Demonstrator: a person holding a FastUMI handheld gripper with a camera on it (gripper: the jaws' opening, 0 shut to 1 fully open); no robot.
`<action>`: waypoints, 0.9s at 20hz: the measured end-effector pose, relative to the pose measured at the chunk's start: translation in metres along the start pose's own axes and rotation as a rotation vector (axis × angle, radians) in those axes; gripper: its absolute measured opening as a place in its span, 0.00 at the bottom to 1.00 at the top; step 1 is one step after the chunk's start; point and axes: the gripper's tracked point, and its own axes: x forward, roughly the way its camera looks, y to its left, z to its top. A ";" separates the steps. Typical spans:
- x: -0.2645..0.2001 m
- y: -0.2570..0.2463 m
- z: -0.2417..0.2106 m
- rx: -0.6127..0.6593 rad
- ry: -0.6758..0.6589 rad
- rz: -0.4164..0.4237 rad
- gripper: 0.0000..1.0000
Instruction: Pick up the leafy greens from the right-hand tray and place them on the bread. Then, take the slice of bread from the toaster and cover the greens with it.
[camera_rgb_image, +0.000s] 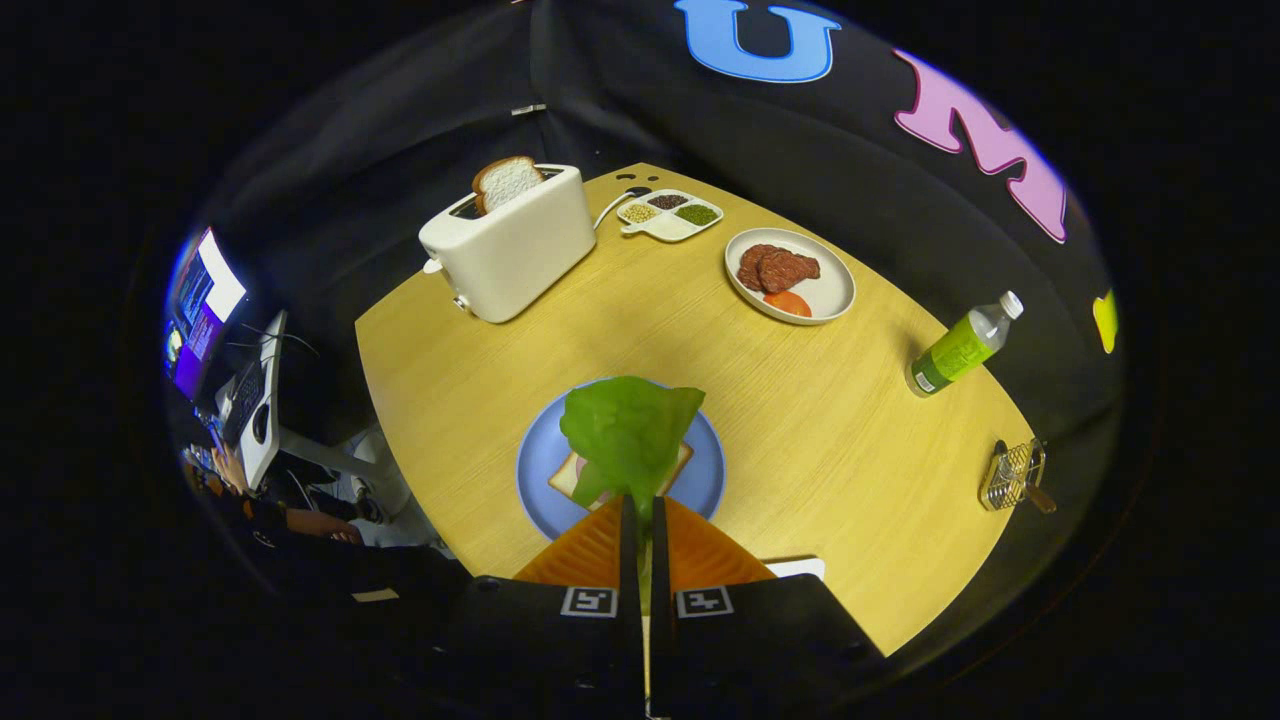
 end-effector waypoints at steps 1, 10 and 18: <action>0.005 0.001 0.002 -0.003 0.008 -0.002 0.07; 0.026 0.007 0.007 0.006 0.052 0.005 0.07; 0.028 0.001 0.011 0.031 0.024 -0.029 0.55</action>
